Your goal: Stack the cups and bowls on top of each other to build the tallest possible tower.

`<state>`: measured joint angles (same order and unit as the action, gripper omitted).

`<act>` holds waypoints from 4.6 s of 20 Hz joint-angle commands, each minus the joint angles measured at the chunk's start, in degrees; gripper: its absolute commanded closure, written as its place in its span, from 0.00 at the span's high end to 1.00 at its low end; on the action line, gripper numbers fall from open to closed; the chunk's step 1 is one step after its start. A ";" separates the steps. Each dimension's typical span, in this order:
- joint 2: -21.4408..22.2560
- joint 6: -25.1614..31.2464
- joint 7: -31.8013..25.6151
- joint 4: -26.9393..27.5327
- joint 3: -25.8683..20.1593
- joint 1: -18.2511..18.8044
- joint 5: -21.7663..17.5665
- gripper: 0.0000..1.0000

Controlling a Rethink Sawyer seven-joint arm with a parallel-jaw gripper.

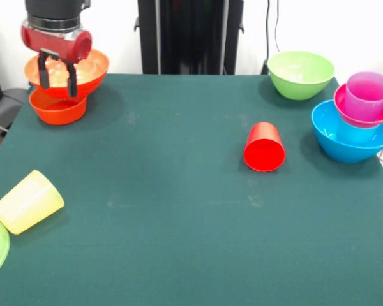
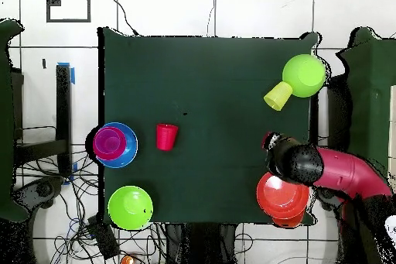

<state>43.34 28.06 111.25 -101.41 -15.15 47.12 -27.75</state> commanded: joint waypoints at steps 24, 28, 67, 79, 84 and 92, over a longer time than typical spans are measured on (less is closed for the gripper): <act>-20.39 -1.50 -20.07 19.87 -11.79 0.84 -23.47 1.00; -19.03 -5.24 -16.66 19.77 -8.98 -1.44 -32.16 1.00; -33.15 -51.85 -3.34 35.21 35.88 -23.88 -10.74 1.00; -32.70 -49.75 1.72 36.91 34.88 -24.56 -15.27 0.00; -27.00 -39.67 6.42 33.27 23.85 -20.16 -27.03 0.00; -11.30 2.44 -22.45 7.57 -10.58 5.85 -10.87 0.00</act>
<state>22.83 -3.92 111.20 -75.30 0.83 40.06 -47.86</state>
